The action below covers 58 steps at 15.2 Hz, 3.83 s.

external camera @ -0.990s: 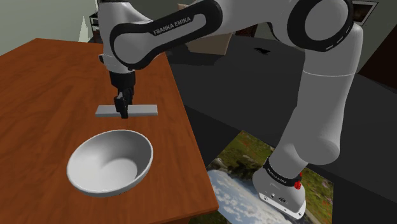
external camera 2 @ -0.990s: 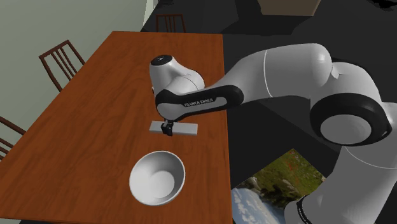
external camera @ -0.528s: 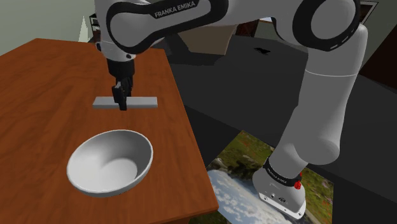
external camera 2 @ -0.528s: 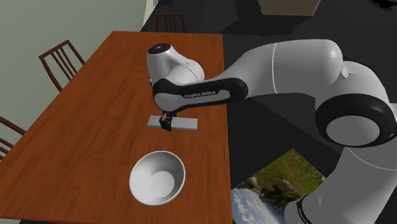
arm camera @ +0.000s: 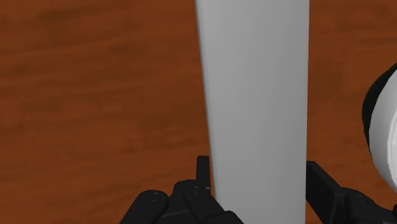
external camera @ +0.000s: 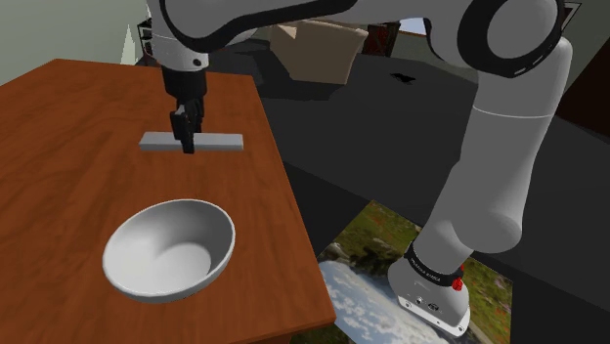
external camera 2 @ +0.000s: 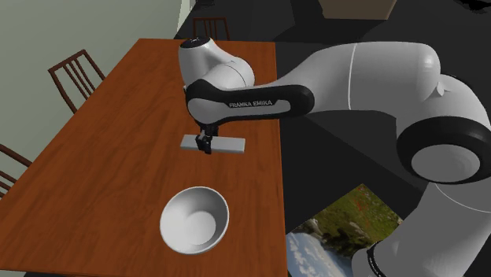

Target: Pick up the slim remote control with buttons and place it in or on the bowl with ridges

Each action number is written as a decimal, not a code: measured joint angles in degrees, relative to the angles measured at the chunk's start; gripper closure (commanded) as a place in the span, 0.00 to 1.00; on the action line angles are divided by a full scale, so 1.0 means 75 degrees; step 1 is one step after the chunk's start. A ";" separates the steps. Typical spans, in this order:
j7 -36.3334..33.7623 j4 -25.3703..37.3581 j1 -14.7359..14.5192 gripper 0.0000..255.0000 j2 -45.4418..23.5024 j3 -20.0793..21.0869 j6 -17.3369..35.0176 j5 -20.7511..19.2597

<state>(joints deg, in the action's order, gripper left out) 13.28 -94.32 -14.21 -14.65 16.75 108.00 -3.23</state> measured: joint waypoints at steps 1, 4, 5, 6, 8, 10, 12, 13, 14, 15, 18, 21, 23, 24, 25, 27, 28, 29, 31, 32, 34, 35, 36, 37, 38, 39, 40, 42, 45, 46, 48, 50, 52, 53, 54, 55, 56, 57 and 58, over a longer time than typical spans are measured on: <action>-0.0032 0.0143 -0.0026 1.00 -0.0023 0.0011 -0.0120 -0.0008; -0.0016 0.0367 -0.0022 1.00 0.0016 0.0014 -0.0383 0.0007; -0.0079 0.0353 -0.0059 1.00 0.0066 0.0041 -0.0417 0.0017; -0.0189 0.0275 -0.0124 1.00 0.0159 0.0089 -0.0431 0.0034; -0.0454 0.0047 -0.0278 1.00 0.0299 0.0199 -0.0340 0.0056; -0.0701 -0.0250 -0.0413 1.00 0.0521 0.0310 -0.0255 0.0104; -0.1014 -0.0461 -0.0593 1.00 0.0700 0.0451 -0.0213 0.0142; -0.1177 -0.0474 -0.0687 1.00 0.0706 0.0517 -0.0207 0.0135; -0.1361 -0.0564 -0.0791 1.00 0.0786 0.0599 -0.0194 0.0153; -0.1494 -0.0714 -0.0863 1.00 0.0902 0.0663 -0.0153 0.0188; -0.1968 -0.0842 -0.1129 1.00 0.1002 0.0872 -0.0116 0.0201; -0.2504 -0.0865 -0.1430 1.00 0.1035 0.1102 -0.0124 0.0190; -0.2635 -0.1021 -0.1499 1.00 0.1041 0.1156 0.0024 0.0182; -0.2656 -0.1128 -0.1507 1.00 0.1042 0.1162 0.0128 0.0181; -0.2672 -0.1229 -0.1513 1.00 0.1038 0.1166 0.0233 0.0178; -0.2704 -0.1387 -0.1526 1.00 0.0978 0.1168 0.0443 0.0148; -0.2722 -0.1432 -0.1534 1.00 0.0942 0.1169 0.0521 0.0130; -0.2754 -0.1493 -0.1550 1.00 0.0906 0.1176 0.0615 0.0111; -0.2748 -0.1644 -0.1542 1.00 0.0855 0.1163 0.0811 0.0085; -0.2763 -0.1696 -0.1548 1.00 0.0819 0.1162 0.0895 0.0065; -0.2784 -0.1831 -0.1554 1.00 0.0741 0.1154 0.1101 0.0025; -0.2798 -0.1891 -0.1560 1.00 0.0727 0.1156 0.1173 0.0016; -0.2798 -0.1920 -0.1559 1.00 0.0718 0.1154 0.1210 0.0012; -0.2798 -0.1933 -0.1559 1.00 0.0715 0.1154 0.1228 0.0010; -0.2796 -0.1939 -0.1559 1.00 0.0719 0.1154 0.1236 0.0010; -0.2796 -0.1940 -0.1559 1.00 0.0720 0.1154 0.1239 0.0009; -0.2797 -0.1941 -0.1559 1.00 0.0721 0.1154 0.1242 0.0008; -0.2797 -0.1942 -0.1559 0.00 0.0720 0.1154 0.1245 0.0007; -0.2800 -0.1949 -0.1559 0.00 0.0715 0.1153 0.1250 0.0008; -0.2800 -0.1950 -0.1559 0.00 0.0715 0.1153 0.1250 0.0008; -0.2799 -0.1948 -0.1558 0.00 0.0715 0.1153 0.1248 0.0008; -0.2752 -0.1731 -0.1539 0.00 0.0804 0.1155 0.0957 0.0058; -0.2752 -0.1486 -0.1547 0.00 0.0937 0.1180 0.0596 0.0123; -0.2726 -0.1382 -0.1536 0.00 0.0938 0.1172 0.0492 0.0125; -0.2711 -0.1322 -0.1528 0.00 0.0973 0.1171 0.0395 0.0144; -0.2709 -0.1298 -0.1528 0.00 0.0981 0.1172 0.0365 0.0147; -0.2705 -0.1290 -0.1526 0.00 0.0985 0.1171 0.0351 0.0150; -0.2703 -0.1283 -0.1525 0.00 0.0985 0.1170 0.0343 0.0150; -0.2702 -0.1279 -0.1525 0.00 0.0984 0.1170 0.0338 0.0150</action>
<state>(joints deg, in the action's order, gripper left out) -6.98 -103.92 -25.64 -7.26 25.53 110.53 -2.11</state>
